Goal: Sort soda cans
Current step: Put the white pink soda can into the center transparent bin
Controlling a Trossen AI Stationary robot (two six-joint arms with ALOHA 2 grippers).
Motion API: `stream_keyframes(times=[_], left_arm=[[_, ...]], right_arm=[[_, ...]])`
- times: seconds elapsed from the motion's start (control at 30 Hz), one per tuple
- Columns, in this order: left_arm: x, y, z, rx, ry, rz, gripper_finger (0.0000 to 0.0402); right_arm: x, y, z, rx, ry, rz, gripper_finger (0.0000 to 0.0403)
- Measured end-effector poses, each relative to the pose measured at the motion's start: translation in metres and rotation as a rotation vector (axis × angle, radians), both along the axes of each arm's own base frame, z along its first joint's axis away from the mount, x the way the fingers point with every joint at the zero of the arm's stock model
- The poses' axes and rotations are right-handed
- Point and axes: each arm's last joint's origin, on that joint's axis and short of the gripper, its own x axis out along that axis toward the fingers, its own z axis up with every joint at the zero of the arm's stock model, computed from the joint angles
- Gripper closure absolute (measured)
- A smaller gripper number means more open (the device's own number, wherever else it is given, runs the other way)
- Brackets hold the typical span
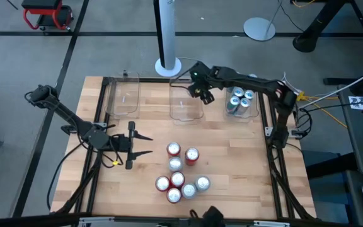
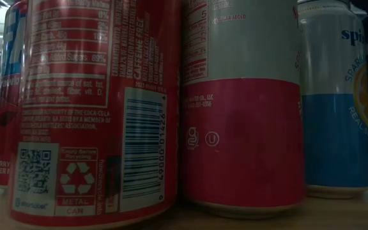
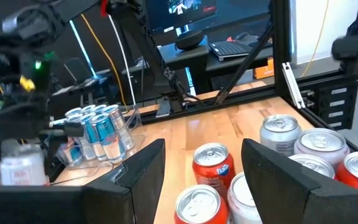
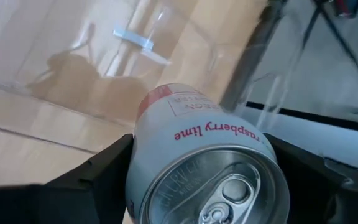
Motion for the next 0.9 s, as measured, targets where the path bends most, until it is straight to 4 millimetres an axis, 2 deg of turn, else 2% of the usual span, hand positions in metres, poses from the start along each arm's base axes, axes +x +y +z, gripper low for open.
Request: stream_keyframes(times=[0.2, 0.33, 0.73, 0.9], left_arm=[[0.000, 0.000, -0.001, 0.004, 0.011, 0.003, 0.0200], [0.000, 0.000, -0.002, 0.006, 0.013, 0.003, 0.0200], [0.000, 0.001, -0.001, 0.004, 0.012, 0.004, 0.0200], [0.001, 0.001, -0.002, 0.005, 0.012, 0.004, 0.0200]], right_arm=[[0.002, -0.021, -0.024, 0.038, 0.021, -0.030, 0.0096], [0.004, -0.028, -0.033, 0.042, 0.029, -0.044, 0.0096], [0.009, -0.032, -0.042, 0.018, 0.032, -0.057, 0.0095], [0.011, -0.033, -0.049, 0.025, 0.046, -0.057, 0.0074]])
